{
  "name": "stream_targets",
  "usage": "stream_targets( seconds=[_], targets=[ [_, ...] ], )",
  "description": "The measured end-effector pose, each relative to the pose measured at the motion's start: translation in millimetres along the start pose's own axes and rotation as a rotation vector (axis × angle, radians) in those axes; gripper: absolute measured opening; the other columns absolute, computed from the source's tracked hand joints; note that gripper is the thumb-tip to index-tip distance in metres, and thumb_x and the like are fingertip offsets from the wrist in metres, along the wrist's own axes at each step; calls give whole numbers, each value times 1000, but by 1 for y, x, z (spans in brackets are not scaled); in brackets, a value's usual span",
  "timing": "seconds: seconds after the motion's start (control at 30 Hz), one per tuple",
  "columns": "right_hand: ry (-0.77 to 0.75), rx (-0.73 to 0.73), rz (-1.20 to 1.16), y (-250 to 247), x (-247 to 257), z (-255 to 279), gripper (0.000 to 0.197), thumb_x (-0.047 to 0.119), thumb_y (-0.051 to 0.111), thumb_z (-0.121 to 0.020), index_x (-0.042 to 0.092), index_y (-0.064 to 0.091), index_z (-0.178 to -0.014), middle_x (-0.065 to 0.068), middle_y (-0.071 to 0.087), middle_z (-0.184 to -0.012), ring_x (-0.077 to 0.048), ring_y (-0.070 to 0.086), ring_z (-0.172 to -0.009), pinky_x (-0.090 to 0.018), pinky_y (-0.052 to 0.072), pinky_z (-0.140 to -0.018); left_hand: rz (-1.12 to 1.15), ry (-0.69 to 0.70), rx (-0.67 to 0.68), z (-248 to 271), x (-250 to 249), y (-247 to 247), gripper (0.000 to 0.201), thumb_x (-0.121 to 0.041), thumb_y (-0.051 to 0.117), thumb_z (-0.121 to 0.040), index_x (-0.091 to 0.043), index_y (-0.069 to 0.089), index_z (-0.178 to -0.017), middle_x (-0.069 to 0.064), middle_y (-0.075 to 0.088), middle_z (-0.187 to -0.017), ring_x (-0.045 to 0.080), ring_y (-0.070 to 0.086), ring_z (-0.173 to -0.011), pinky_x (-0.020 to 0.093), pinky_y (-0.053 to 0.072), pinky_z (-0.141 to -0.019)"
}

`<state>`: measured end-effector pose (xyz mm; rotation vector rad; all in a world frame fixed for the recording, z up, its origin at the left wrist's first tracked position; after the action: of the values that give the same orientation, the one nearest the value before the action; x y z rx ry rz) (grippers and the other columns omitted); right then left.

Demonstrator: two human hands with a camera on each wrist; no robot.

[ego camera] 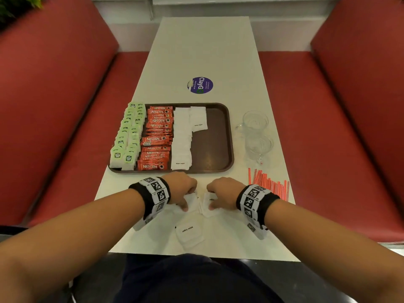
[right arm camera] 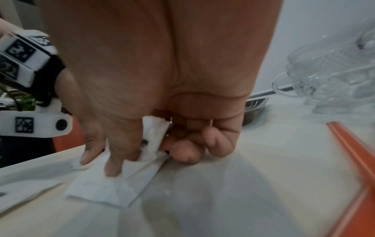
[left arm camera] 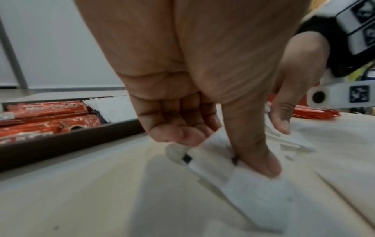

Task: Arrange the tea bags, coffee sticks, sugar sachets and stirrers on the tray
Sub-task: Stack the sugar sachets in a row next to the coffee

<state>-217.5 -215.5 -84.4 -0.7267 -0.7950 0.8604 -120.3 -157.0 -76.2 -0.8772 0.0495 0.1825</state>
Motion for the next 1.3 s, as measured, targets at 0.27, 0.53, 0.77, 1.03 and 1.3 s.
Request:
stream_targets(
  seconds=[0.27,0.53,0.77,1.03,1.3],
  targets=[
    [58,-74,-142,-16,-24,10,9,17,52,-97,18,43,-96,-5,56,-92,-26,54,-84,-32,40,-69,93,5,-85,-1,13,-12,36,-34,78,-82,-24,59,-111,-10,56,-90,13,55,-81,24,42,-70],
    [47,-129,-308,-23,-29,8,38,10,38,-102,17,38,-139,-10,62,-113,-27,58,-99,-34,44,-81,297,75,-263,5,27,-37,31,-26,73,-87,-25,64,-116,-13,62,-95,7,57,-84,21,44,-75],
    [-67,-358,-350,-54,-27,-3,44,37,60,-93,19,50,-132,-1,62,-118,-18,58,-98,-34,47,-82,516,62,-504,9,42,-65,9,-32,66,-92,-35,59,-98,-12,65,-84,6,60,-76,28,47,-69],
    [-124,-498,-500,-74,-30,-15,13,30,59,-99,19,65,-104,14,56,-81,-8,53,-73,-23,41,-65,511,78,-489,-4,41,-62,13,-41,63,-92,-30,62,-100,-11,66,-81,10,62,-74,36,53,-70],
    [-31,-594,-443,-85,-44,-26,11,26,56,-96,19,58,-88,4,61,-73,-17,56,-66,-38,50,-63,396,61,-516,-27,36,-89,19,-40,62,-94,-24,72,-92,-8,67,-77,9,60,-72,30,50,-67]
  ],
)
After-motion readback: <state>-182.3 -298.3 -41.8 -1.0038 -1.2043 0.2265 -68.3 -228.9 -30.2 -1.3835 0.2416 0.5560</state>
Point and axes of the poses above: each hand's wrist, its own z-axis away from the middle knuckle, its own y-axis out of the palm, x = y × z, the point moved 8 cm from there along -z, towards the middle knuckle
